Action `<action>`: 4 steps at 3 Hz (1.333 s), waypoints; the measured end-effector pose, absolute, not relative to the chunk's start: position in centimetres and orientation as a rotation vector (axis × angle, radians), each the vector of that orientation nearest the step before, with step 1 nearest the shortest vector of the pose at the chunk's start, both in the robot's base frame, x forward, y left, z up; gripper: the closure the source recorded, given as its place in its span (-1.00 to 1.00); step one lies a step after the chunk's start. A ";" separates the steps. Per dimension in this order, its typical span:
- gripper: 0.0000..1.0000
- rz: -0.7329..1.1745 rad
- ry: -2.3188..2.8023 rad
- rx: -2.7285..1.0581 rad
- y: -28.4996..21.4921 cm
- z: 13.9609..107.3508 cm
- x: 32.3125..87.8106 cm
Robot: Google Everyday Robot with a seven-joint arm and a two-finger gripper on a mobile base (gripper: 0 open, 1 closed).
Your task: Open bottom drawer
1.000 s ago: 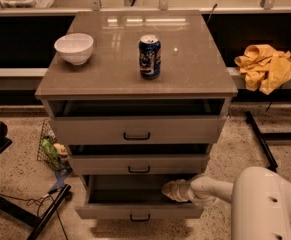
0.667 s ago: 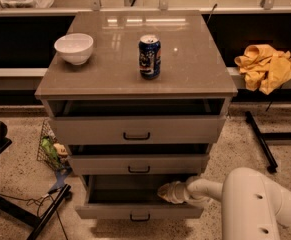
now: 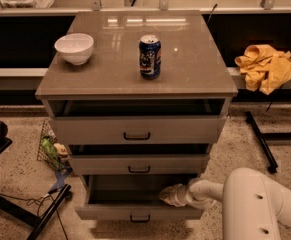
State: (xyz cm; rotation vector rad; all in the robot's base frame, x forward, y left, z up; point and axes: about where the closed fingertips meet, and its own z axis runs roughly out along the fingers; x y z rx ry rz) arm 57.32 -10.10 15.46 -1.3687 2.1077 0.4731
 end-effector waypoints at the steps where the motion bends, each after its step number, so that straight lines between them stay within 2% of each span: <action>1: 1.00 0.542 2.221 -1.342 -13.2 15.6 52.0; 2: 1.00 0.542 2.221 -1.342 -13.2 15.6 52.1; 4: 1.00 0.672 2.308 -1.369 -12.8 15.4 43.6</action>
Offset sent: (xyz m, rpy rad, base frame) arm -0.2464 -0.0675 0.0112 -0.0191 0.4404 -0.0408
